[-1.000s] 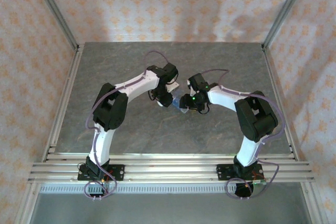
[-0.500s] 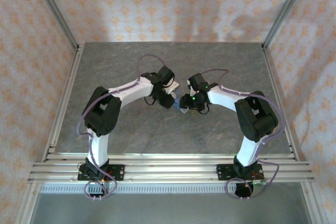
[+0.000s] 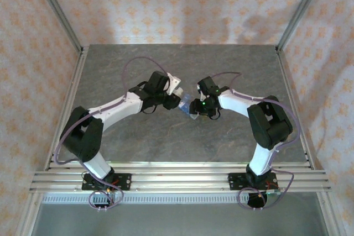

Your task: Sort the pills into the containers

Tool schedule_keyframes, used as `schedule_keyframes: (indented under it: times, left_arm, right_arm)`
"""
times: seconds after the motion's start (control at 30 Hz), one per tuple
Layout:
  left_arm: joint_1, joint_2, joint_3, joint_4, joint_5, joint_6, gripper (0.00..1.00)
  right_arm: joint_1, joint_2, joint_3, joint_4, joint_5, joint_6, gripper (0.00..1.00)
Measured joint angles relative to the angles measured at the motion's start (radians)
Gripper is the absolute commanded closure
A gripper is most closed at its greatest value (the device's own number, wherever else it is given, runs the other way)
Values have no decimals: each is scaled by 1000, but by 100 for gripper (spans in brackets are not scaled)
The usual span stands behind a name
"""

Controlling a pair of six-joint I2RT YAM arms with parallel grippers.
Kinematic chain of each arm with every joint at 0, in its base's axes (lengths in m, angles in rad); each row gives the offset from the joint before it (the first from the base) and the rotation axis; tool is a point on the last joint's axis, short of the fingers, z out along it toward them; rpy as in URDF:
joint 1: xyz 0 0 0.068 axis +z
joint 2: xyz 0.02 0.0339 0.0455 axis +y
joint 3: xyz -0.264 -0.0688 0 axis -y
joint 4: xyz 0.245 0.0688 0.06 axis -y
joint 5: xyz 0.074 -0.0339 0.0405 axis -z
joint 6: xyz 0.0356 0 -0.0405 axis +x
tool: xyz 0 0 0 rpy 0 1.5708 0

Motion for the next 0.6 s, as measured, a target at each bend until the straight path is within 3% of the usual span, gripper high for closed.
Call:
schedule_keyframes:
  times: [0.6]
  left_arm:
    - [9,-274,-268,587,117,-47,100]
  right_arm:
    - [-9,-72,137,-154,77,5,41]
